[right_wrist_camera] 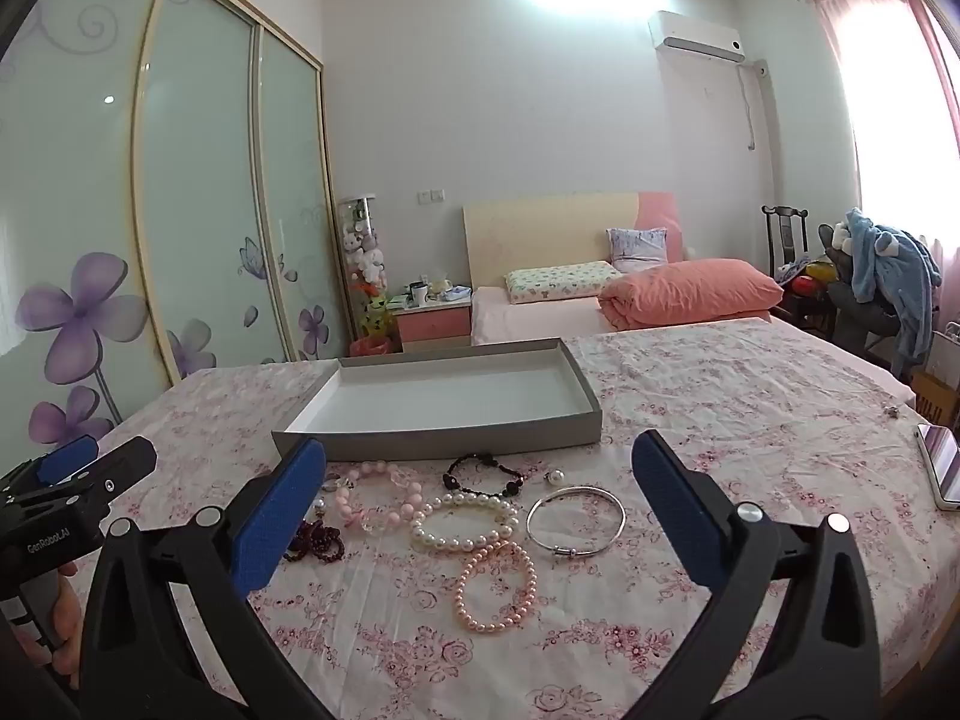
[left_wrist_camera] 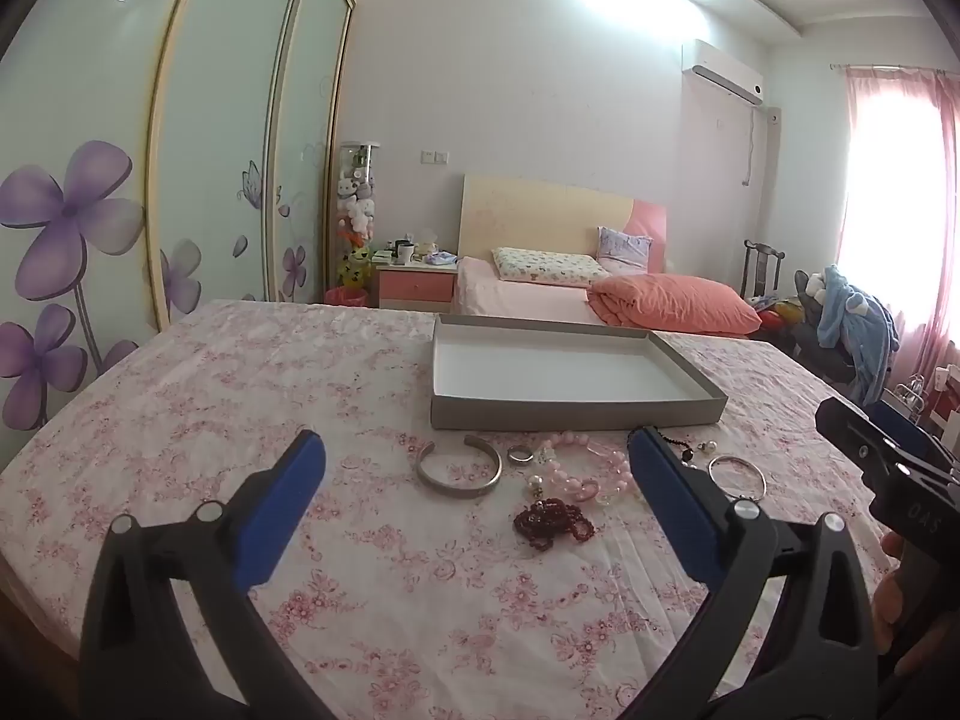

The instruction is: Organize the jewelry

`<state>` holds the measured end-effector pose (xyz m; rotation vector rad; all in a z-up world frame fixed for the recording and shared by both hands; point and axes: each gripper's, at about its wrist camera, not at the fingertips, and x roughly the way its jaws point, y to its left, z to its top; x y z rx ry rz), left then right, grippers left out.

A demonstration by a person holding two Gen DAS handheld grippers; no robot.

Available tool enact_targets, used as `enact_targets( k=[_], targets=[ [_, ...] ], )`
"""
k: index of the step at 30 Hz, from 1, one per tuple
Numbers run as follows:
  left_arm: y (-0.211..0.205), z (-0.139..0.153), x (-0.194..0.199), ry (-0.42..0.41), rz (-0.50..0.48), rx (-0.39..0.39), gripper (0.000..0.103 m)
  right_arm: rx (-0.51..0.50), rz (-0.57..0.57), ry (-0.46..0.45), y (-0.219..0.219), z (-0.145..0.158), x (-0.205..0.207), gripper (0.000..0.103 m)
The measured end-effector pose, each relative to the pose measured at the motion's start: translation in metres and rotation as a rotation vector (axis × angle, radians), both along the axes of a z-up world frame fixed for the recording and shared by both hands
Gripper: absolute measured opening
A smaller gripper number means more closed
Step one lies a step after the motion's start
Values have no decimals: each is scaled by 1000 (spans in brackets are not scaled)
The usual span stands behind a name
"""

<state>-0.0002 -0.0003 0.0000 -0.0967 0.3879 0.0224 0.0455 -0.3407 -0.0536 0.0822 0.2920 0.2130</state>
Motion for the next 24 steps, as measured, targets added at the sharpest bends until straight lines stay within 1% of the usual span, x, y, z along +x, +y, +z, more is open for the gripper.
enact_targets(
  k=[24],
  targets=[
    [0, 0, -1, 2, 3, -14, 99, -2, 0, 4, 1, -1, 1, 101]
  ],
)
